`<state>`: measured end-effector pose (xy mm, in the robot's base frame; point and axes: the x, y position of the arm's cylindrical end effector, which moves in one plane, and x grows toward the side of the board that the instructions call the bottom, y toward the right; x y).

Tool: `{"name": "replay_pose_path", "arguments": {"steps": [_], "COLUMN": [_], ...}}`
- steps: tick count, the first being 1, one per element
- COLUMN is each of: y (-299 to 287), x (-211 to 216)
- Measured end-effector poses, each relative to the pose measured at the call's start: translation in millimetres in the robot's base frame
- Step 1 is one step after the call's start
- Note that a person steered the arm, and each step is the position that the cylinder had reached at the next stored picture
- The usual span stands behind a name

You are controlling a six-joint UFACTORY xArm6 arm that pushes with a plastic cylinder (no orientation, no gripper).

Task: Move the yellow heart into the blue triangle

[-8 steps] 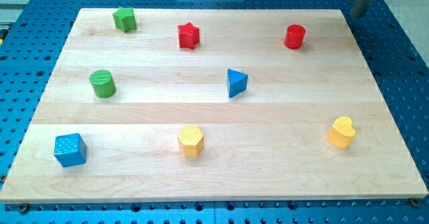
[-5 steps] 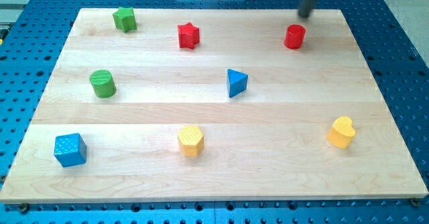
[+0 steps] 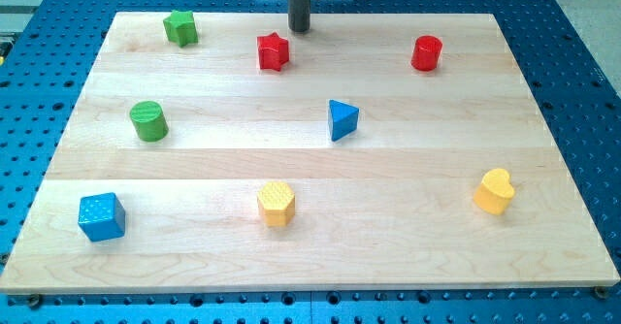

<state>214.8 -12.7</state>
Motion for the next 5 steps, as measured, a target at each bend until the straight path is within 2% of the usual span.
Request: {"name": "replay_pose_path", "arguments": {"steps": [5], "y": [30.8], "x": [29.9]}}
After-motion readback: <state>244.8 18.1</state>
